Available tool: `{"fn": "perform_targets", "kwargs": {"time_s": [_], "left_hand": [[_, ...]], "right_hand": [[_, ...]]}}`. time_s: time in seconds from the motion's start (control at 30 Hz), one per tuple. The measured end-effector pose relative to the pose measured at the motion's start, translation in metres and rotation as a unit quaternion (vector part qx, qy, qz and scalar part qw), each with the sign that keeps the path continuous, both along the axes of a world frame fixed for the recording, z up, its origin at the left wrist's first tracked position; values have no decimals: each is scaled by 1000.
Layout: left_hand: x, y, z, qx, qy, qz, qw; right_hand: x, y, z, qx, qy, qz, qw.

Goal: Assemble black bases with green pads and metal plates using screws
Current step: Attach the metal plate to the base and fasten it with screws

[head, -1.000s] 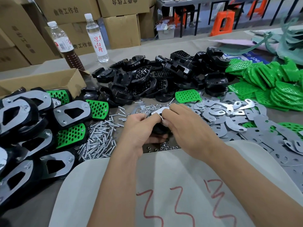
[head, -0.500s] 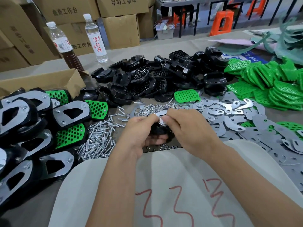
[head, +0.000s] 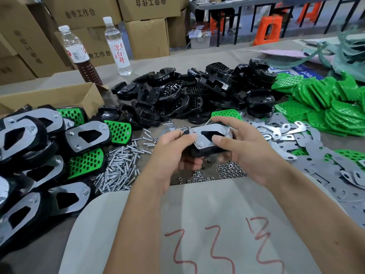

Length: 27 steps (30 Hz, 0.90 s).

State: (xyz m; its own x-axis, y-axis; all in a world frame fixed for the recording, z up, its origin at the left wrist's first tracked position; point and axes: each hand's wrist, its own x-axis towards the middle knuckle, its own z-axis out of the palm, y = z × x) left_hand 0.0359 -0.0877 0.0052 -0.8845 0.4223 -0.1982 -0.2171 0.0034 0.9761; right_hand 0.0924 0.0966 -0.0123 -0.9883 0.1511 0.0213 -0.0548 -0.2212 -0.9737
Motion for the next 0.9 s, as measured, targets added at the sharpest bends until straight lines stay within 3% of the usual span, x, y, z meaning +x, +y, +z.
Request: {"fn": "perform_targets", "kwargs": {"time_s": [0.3, 0.47, 0.63, 0.8, 0.9], "left_hand": [[1, 3, -6, 11, 23, 17, 1000], [9, 30, -8, 159, -84, 166, 970], [18, 48, -15, 157, -59, 194, 967], [7, 38, -12, 133, -26, 248, 959], [-3, 25, -13, 51, 51, 245, 967]], "right_hand": [[-2, -10, -3, 53, 0, -118, 992], [-2, -30, -3, -27, 22, -201, 979], [-2, -34, -6, 161, -25, -314, 935], [1, -41, -6, 323, 33, -252, 911], [4, -44, -2, 437, 102, -247, 859]]}}
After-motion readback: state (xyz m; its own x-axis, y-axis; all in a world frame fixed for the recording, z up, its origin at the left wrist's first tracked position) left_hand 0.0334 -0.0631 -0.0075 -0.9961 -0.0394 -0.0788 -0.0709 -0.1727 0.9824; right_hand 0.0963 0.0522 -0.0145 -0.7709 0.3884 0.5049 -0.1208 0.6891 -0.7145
